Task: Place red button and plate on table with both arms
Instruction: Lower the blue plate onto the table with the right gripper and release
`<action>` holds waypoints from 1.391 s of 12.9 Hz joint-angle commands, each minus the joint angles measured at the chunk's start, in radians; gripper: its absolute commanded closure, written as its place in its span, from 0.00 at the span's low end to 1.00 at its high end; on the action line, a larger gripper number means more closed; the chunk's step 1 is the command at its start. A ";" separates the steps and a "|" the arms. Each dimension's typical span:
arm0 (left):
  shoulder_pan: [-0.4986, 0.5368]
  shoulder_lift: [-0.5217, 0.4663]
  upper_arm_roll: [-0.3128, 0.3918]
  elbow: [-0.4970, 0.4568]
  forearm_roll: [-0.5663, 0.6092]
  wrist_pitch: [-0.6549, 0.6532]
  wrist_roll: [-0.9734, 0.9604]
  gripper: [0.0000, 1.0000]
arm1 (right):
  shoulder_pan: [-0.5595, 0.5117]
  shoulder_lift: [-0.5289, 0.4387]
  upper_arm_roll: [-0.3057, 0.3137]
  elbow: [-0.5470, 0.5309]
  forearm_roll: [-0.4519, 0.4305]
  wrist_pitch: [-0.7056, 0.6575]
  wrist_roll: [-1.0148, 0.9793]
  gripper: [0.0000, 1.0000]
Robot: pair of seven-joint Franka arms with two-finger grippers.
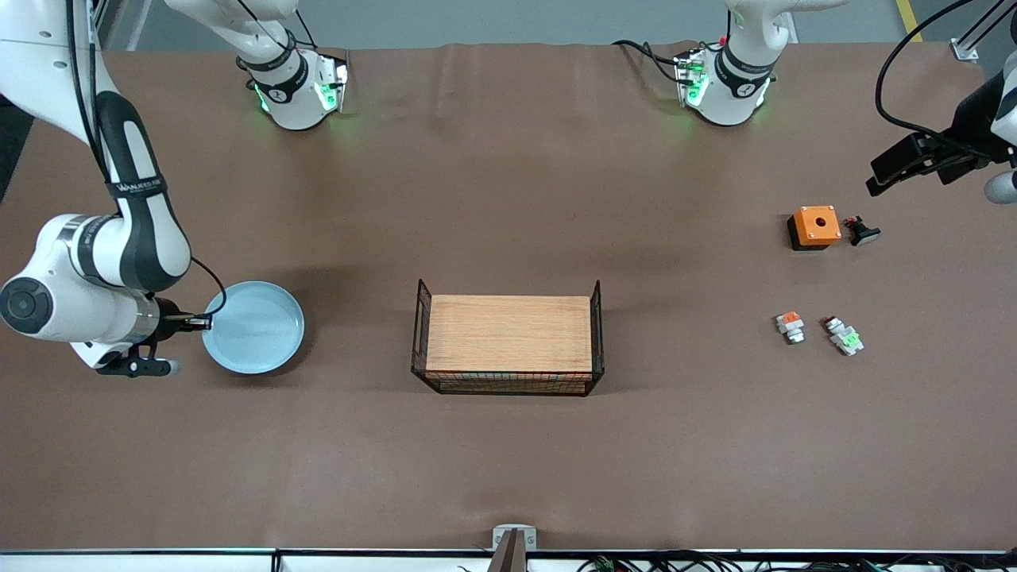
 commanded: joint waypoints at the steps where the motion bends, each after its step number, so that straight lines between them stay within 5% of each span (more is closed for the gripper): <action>1: 0.001 -0.047 -0.002 -0.047 0.023 -0.002 0.008 0.00 | -0.018 0.039 0.018 0.010 -0.002 0.032 -0.013 1.00; 7: -0.007 -0.070 -0.005 -0.084 0.024 0.004 0.008 0.00 | -0.050 0.106 0.018 0.018 -0.005 0.120 -0.139 0.94; 11: -0.010 -0.072 -0.006 -0.095 0.024 0.005 0.008 0.00 | -0.032 0.093 0.018 0.031 -0.005 0.097 -0.130 0.33; 13: -0.012 -0.076 -0.006 -0.101 0.024 0.014 0.008 0.00 | -0.013 0.064 0.018 0.068 -0.005 0.019 -0.130 0.23; 14: -0.012 -0.076 -0.008 -0.101 0.024 0.018 0.008 0.00 | -0.013 0.036 0.018 0.091 -0.005 -0.044 -0.124 0.01; 18: -0.012 -0.069 -0.009 -0.098 0.024 0.033 0.006 0.00 | -0.013 -0.069 0.020 0.226 0.002 -0.300 -0.125 0.00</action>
